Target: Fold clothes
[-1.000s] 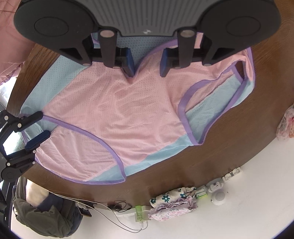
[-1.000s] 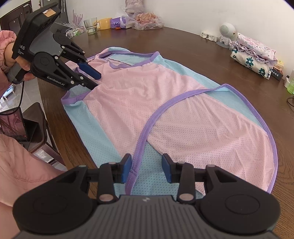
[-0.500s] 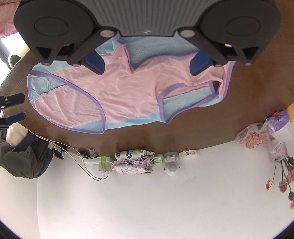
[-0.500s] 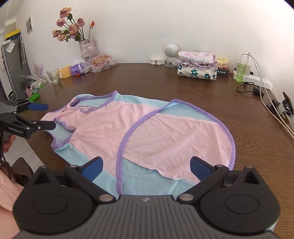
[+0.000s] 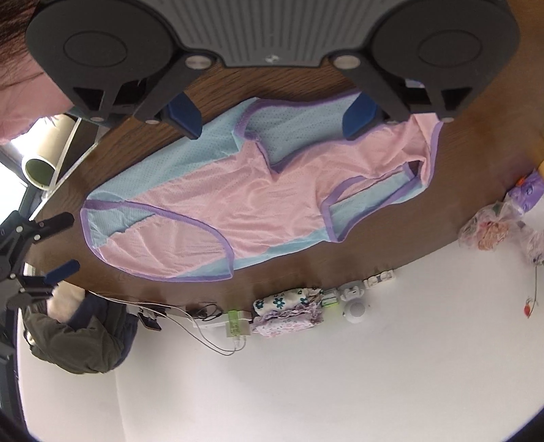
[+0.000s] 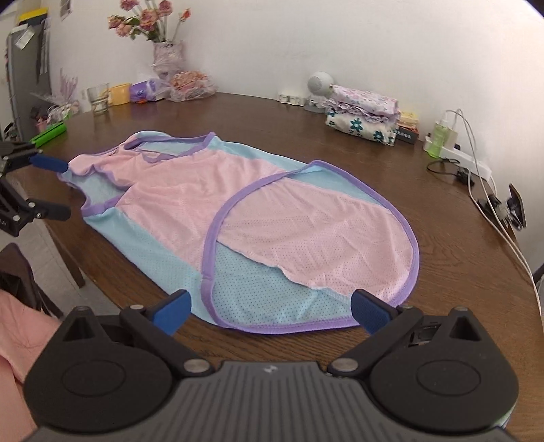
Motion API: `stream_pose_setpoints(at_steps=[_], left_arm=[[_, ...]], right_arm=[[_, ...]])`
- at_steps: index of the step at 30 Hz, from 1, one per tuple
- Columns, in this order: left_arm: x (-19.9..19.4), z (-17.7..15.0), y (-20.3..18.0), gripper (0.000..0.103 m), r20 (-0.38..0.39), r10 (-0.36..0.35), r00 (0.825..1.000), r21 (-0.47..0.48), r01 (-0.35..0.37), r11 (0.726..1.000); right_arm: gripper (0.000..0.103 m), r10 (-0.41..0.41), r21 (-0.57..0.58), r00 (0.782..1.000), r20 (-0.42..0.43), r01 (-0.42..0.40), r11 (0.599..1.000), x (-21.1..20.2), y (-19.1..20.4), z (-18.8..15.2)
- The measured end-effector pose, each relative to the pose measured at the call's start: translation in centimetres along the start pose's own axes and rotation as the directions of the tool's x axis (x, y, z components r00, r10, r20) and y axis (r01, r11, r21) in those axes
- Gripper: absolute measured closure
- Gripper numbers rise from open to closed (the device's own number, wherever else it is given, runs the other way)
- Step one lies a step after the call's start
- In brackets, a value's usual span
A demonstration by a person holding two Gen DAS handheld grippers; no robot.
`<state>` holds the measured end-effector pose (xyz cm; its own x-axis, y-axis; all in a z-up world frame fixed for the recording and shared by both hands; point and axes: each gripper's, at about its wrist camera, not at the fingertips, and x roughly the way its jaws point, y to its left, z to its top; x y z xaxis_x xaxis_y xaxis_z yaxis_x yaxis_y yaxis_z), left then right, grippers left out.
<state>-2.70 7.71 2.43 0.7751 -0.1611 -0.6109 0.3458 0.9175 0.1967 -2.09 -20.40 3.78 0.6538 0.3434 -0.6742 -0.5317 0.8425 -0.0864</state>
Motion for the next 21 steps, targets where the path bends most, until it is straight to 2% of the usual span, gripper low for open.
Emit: stream_pose_setpoints(at_steps=[1, 2, 3, 4, 5, 6, 8, 11, 15, 21], left_arm=[[0.0, 0.2, -0.3, 0.039, -0.008, -0.024, 1.0, 0.049, 0.024, 0.999], [0.1, 0.4, -0.5, 0.056, -0.017, -0.042, 0.999, 0.081, 0.043, 0.996], [0.2, 0.6, -0.7, 0.064, -0.033, -0.072, 0.997, 0.12, 0.075, 0.99], [0.4, 0.8, -0.8, 0.075, -0.046, -0.098, 0.994, 0.145, 0.104, 0.984], [0.5, 1.0, -0.9, 0.08, -0.059, -0.125, 0.99, 0.174, 0.133, 0.976], [0.7, 1.1, -1.1, 0.081, -0.069, -0.147, 0.987, 0.206, 0.158, 0.966], [1.0, 1.4, -1.7, 0.083, -0.093, -0.184, 0.978, 0.272, 0.203, 0.941], [2.1, 1.5, -2.6, 0.083, -0.138, -0.22, 0.966, 0.331, 0.254, 0.909], [3.9, 1.8, -2.8, 0.083, -0.204, -0.235, 0.95, 0.359, 0.296, 0.885], [5.0, 1.8, -1.7, 0.081, -0.249, -0.265, 0.932, 0.341, 0.341, 0.876]], right_arm=[[0.009, 0.023, -0.047, 1.0, -0.009, -0.024, 0.999, -0.1, 0.4, 0.4], [0.018, 0.047, -0.092, 0.999, -0.02, -0.049, 0.995, -0.1, 0.8, 0.7], [0.029, 0.073, -0.131, 0.997, -0.035, -0.077, 0.988, 0.0, 1.1, 1.0], [0.034, 0.097, -0.171, 0.994, -0.052, -0.104, 0.98, 0.1, 1.5, 1.3], [0.045, 0.12, -0.21, 0.99, -0.07, -0.132, 0.969, 0.3, 1.8, 1.6], [0.053, 0.141, -0.252, 0.986, -0.089, -0.159, 0.955, 0.4, 2.2, 1.9], [0.058, 0.175, -0.337, 0.977, -0.122, -0.206, 0.919, 0.8, 3.1, 2.3], [0.072, 0.211, -0.432, 0.963, -0.17, -0.265, 0.862, 1.6, 4.4, 2.7], [0.078, 0.226, -0.489, 0.948, -0.225, -0.31, 0.815, 3.0, 5.1, 3.1], [0.079, 0.244, -0.514, 0.926, -0.287, -0.364, 0.777, 4.0, 4.8, 3.3]])
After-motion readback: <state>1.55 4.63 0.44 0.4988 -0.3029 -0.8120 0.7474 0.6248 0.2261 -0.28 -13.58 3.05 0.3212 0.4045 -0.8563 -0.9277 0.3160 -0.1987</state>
